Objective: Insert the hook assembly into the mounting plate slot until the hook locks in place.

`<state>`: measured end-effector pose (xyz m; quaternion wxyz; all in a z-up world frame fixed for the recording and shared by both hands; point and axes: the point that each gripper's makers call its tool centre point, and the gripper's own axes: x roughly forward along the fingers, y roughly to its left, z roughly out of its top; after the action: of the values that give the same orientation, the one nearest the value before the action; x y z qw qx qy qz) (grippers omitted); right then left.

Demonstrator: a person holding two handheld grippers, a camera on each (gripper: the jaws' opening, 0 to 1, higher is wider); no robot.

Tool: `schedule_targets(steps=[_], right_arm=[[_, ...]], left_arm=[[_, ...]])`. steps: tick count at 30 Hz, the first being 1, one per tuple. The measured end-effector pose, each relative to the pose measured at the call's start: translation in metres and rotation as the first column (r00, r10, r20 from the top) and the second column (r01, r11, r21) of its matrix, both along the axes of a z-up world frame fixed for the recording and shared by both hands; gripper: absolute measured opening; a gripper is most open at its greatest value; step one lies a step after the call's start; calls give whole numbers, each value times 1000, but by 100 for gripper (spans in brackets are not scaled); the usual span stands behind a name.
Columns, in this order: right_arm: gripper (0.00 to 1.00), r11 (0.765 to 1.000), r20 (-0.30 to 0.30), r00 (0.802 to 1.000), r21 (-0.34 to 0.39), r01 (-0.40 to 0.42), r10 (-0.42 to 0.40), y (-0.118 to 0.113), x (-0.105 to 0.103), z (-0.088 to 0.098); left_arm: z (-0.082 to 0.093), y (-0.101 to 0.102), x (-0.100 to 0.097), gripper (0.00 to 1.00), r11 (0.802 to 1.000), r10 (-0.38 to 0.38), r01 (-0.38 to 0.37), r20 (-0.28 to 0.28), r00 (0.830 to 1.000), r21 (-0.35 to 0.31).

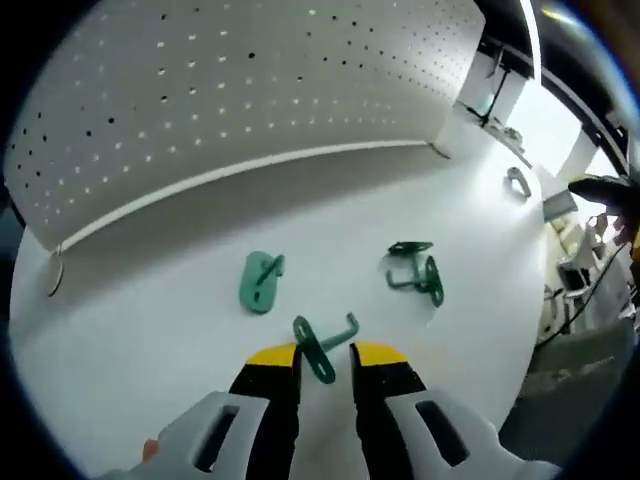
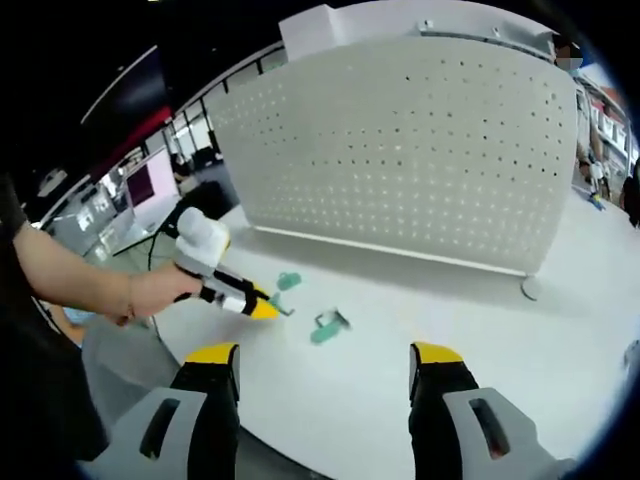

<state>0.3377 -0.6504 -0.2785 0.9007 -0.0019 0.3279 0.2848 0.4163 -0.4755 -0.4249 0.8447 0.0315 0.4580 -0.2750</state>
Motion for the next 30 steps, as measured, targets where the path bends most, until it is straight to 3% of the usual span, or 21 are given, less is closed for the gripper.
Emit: schedule_targets(steps=[5, 14, 16, 17, 18, 30], right_arm=[[69, 1000, -3, 1000, -2, 0, 0, -1, 0, -1], [68, 1000, -2, 1000, 2, -7, 7, 3, 0, -1], [68, 1000, -2, 1000, 2, -10, 10, 4, 0, -1], [68, 1000, -2, 1000, 2, -11, 11, 4, -1, -2], [68, 1000, -3, 1000, 3, -12, 12, 4, -1, -2], [67, 1000, 2, 1000, 16, -14, 14, 5, -3, 0]], left_arm=[[-1, 3, -1, 10, 999, -28, 28, -1, 1000, 37], [-1, 6, -4, 4, 996, -61, 62, -6, 998, 62], [-1, 6, -4, 4, 998, -48, 48, -3, 999, 48], [1, -1, -4, 3, 999, -32, 32, -6, 999, -17], [0, -2, -6, 3, 999, -16, 15, -30, 999, -33], [27, -3, -13, 2, 997, -80, 81, 15, 997, -9]])
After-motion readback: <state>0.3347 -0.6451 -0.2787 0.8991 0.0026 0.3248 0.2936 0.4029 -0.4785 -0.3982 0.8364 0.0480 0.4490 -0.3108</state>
